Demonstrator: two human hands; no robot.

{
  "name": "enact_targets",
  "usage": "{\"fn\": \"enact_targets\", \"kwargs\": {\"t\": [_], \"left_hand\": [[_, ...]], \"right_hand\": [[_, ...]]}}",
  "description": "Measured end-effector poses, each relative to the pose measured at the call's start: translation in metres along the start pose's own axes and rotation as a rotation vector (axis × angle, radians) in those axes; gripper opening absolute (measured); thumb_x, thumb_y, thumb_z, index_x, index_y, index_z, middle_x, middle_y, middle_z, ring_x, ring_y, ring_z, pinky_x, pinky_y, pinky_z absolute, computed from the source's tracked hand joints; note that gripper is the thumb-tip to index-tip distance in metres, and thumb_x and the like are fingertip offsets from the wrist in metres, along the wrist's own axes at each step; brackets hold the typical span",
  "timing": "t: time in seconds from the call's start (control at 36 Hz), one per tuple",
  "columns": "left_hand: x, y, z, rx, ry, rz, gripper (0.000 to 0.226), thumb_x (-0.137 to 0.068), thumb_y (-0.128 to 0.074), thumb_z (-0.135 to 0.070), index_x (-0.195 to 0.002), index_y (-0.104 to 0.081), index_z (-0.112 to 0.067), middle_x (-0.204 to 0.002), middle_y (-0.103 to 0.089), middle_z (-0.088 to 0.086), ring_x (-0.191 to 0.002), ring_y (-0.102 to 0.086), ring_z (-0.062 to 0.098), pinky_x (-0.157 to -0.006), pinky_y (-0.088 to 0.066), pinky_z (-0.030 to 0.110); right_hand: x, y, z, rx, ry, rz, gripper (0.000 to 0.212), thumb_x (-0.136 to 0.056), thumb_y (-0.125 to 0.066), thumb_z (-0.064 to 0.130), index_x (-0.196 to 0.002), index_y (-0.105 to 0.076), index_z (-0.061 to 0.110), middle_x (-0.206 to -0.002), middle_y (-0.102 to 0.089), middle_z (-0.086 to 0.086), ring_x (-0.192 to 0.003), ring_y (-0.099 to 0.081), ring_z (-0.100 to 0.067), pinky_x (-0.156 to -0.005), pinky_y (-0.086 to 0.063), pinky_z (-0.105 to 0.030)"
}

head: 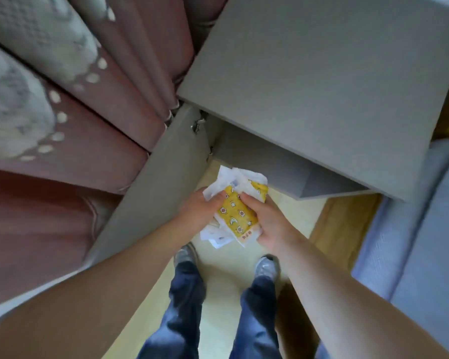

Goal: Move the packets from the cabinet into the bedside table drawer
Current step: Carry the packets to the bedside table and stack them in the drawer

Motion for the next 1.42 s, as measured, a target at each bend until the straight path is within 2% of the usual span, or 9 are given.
{"fn": "enact_targets", "kwargs": {"t": [0.19, 0.31, 0.44, 0.56, 0.81, 0.94, 1.17, 1.31, 1.42], "left_hand": [[0.042, 0.033, -0.027, -0.136, -0.066, -0.009, 0.024, -0.094, -0.054, -0.032, -0.111, -0.061, -0.015, -0.109, -0.067, 0.007, -0.103, -0.062, 0.025, -0.093, -0.048, 0.034], [0.044, 0.065, -0.028, -0.303, -0.157, -0.270, 0.029, -0.094, -0.053, -0.028, -0.119, -0.058, -0.015, -0.124, -0.058, 0.003, -0.113, -0.054, 0.021, -0.091, -0.039, 0.027], [0.030, 0.116, -0.013, -0.461, -0.102, -0.547, 0.050, -0.086, -0.060, -0.027, -0.132, -0.049, -0.013, -0.137, -0.044, 0.015, -0.125, -0.042, 0.033, -0.101, -0.038, 0.041], [0.009, 0.131, 0.021, -0.336, 0.116, -0.422, 0.068, -0.078, -0.065, -0.028, -0.138, -0.039, -0.011, -0.134, -0.048, 0.021, -0.114, -0.051, 0.038, -0.096, -0.044, 0.043], [0.016, 0.121, 0.030, -0.344, 0.196, -0.201, 0.024, -0.089, -0.053, -0.004, -0.113, -0.056, -0.005, -0.109, -0.061, 0.022, -0.095, -0.059, 0.034, -0.080, -0.046, 0.034], [0.024, 0.096, 0.023, -0.382, 0.297, 0.002, 0.021, -0.092, -0.050, -0.007, -0.113, -0.054, -0.006, -0.108, -0.064, 0.018, -0.097, -0.063, 0.036, -0.084, -0.053, 0.052], [0.024, 0.090, 0.021, -0.394, 0.344, -0.003, 0.022, -0.095, -0.046, -0.004, -0.114, -0.056, -0.002, -0.106, -0.065, 0.022, -0.095, -0.064, 0.037, -0.076, -0.054, 0.051], [0.029, 0.072, 0.018, -0.327, 0.342, 0.017, 0.018, -0.096, -0.046, -0.003, -0.112, -0.054, -0.006, -0.086, -0.065, 0.011, -0.072, -0.062, 0.025, -0.046, -0.055, 0.033], [0.029, 0.036, 0.014, -0.225, 0.305, 0.063, 0.018, -0.097, -0.046, -0.005, -0.114, -0.052, -0.006, -0.092, -0.065, 0.012, -0.079, -0.063, 0.026, -0.060, -0.053, 0.037]], "right_hand": [[0.033, -0.032, 0.013, 0.044, 0.035, -0.029, 0.030, -0.090, -0.058, 0.011, -0.121, -0.056, 0.014, -0.115, -0.066, -0.017, -0.094, -0.066, -0.030, -0.079, -0.055, -0.042], [0.036, -0.040, 0.011, 0.097, 0.008, -0.085, 0.023, -0.089, -0.062, 0.014, -0.112, -0.059, 0.018, -0.109, -0.068, -0.012, -0.091, -0.067, -0.028, -0.076, -0.056, -0.040], [0.037, -0.042, 0.009, 0.069, 0.010, -0.124, 0.022, -0.090, -0.061, 0.015, -0.111, -0.058, 0.020, -0.107, -0.067, -0.009, -0.087, -0.067, -0.025, -0.070, -0.056, -0.037], [0.038, -0.036, 0.007, 0.043, -0.004, -0.174, 0.024, -0.090, -0.061, 0.017, -0.114, -0.057, 0.017, -0.104, -0.068, -0.009, -0.086, -0.067, -0.025, -0.070, -0.056, -0.038], [0.046, -0.011, 0.001, 0.030, -0.032, -0.250, 0.023, -0.091, -0.060, 0.019, -0.114, -0.055, 0.020, -0.099, -0.067, -0.005, -0.084, -0.066, -0.022, -0.066, -0.054, -0.034], [0.060, 0.011, 0.000, 0.027, -0.028, -0.300, 0.021, -0.091, -0.060, 0.021, -0.112, -0.054, 0.022, -0.099, -0.067, -0.005, -0.084, -0.065, -0.022, -0.064, -0.053, -0.034], [0.081, 0.047, 0.003, -0.033, -0.021, -0.408, 0.028, -0.091, -0.060, 0.024, -0.117, -0.052, 0.020, -0.095, -0.065, -0.004, -0.082, -0.064, -0.021, -0.060, -0.051, -0.033], [0.089, 0.064, 0.003, -0.080, -0.018, -0.414, 0.019, -0.090, -0.061, 0.022, -0.108, -0.055, 0.020, -0.093, -0.066, -0.004, -0.080, -0.065, -0.022, -0.061, -0.052, -0.033], [0.088, 0.078, 0.001, -0.082, 0.003, -0.410, 0.017, -0.091, -0.060, 0.021, -0.107, -0.057, 0.019, -0.093, -0.067, -0.005, -0.080, -0.066, -0.022, -0.062, -0.053, -0.033]]}}
Point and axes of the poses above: each hand's wrist, its own x-axis away from the middle knuckle, its own y-axis out of the back of the hand, z = x × y, the point moved 4 cm from there along -x, towards the middle knuckle
